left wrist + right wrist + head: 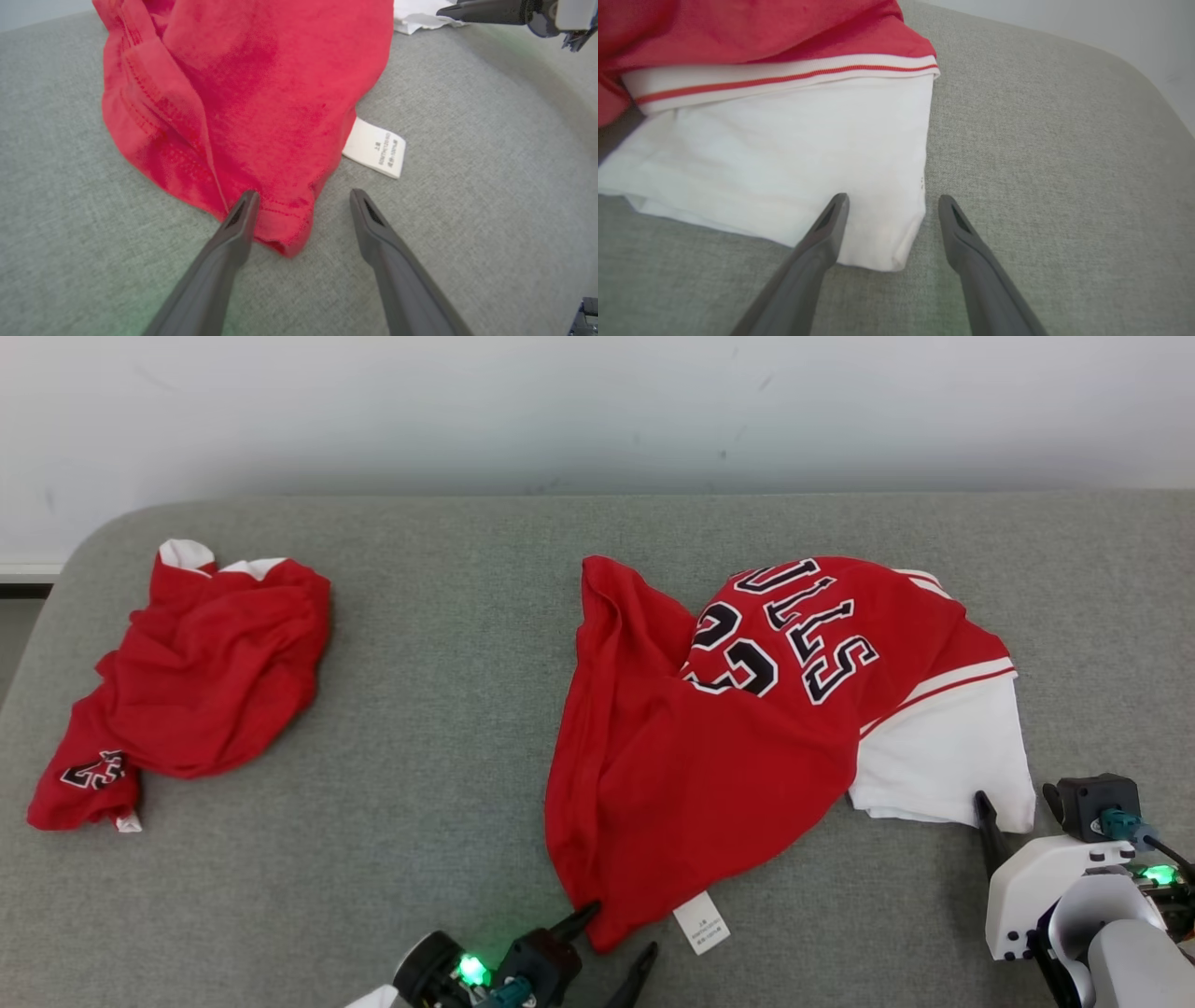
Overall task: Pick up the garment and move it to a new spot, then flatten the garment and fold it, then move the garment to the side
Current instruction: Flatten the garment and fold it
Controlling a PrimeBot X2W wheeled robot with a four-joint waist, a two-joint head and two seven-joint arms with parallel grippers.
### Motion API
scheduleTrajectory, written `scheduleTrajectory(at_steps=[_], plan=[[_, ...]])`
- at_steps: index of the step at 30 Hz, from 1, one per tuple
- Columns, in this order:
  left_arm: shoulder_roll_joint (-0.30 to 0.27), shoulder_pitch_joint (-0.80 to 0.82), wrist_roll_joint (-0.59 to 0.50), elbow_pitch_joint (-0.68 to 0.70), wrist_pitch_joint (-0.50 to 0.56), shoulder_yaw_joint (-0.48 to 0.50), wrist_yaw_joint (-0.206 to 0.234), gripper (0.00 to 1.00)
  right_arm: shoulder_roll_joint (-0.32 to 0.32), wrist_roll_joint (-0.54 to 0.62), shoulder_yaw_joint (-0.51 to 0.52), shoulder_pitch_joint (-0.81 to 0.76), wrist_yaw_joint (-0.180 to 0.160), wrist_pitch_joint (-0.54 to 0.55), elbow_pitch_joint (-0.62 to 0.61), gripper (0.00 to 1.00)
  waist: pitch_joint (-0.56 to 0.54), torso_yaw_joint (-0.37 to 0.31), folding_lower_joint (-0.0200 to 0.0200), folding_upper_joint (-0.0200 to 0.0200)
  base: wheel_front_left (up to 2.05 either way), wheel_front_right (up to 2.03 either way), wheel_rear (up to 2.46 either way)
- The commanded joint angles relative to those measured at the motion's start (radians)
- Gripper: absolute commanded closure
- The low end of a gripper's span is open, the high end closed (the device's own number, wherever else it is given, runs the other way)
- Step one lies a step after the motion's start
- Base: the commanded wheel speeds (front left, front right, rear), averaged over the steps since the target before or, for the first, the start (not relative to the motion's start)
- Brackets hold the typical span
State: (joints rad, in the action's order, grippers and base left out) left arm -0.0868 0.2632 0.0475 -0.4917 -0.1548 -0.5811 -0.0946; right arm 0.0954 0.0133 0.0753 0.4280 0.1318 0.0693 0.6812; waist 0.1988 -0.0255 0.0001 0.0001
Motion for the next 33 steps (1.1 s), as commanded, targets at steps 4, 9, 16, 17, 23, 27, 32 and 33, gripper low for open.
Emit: scheduleTrajectory(at_steps=[4, 9, 16, 17, 23, 27, 32, 33], plan=[[-0.013, 0.010, -0.001, -0.042, -0.011, 0.004, 0.008, 0.00, 0.002, -0.010, 0.005, 0.017, -0.002, 0.009, 0.033, 0.00, 0.003, 0.007, -0.0001, -0.0001, 0.00, 0.00, 0.00], [-0.012, 0.024, 0.004, -0.071, -0.014, -0.004, 0.011, 0.00, -0.005, -0.033, 0.007, 0.031, -0.002, 0.036, 0.080, 0.00, 0.010, 0.018, -0.0001, -0.0001, 0.00, 0.00, 0.00], [-0.014, 0.038, 0.011, -0.108, 0.007, -0.013, 0.012, 0.67, -0.029, -0.086, -0.034, 0.043, 0.002, 0.076, 0.137, 0.00, 0.019, 0.026, -0.0001, -0.0001, 0.00, 0.00, 0.00], [-0.013, 0.038, 0.012, -0.112, 0.007, -0.015, 0.011, 0.79, -0.034, -0.103, -0.045, 0.043, 0.003, 0.078, 0.141, 0.00, 0.018, 0.026, -0.0001, -0.0001, 0.00, 0.00, 0.00], [-0.017, 0.038, 0.021, -0.144, -0.004, -0.018, 0.018, 1.00, -0.043, -0.242, -0.088, 0.034, 0.004, 0.054, 0.110, 1.00, 0.007, 0.028, -0.0001, -0.0001, 0.00, 0.00, 0.00], [-0.015, 0.042, 0.039, -0.137, -0.022, -0.007, 0.023, 1.00, -0.026, -0.355, -0.098, 0.033, 0.001, 0.028, 0.047, 1.00, -0.014, 0.029, -0.0001, -0.0001, 0.00, 0.00, 0.00], [-0.020, 0.032, 0.084, -0.064, -0.040, 0.027, 0.022, 1.00, 0.002, -0.517, -0.090, 0.011, 0.000, 0.015, -0.074, 1.00, -0.057, 0.030, -0.0001, -0.0001, 0.00, 0.00, 0.00], [-0.022, 0.028, 0.099, -0.037, -0.039, 0.038, 0.021, 1.00, 0.010, -0.552, -0.085, 0.005, 0.000, 0.019, -0.108, 1.00, -0.066, 0.031, -0.0001, -0.0001, 0.00, 0.00, 0.00]])
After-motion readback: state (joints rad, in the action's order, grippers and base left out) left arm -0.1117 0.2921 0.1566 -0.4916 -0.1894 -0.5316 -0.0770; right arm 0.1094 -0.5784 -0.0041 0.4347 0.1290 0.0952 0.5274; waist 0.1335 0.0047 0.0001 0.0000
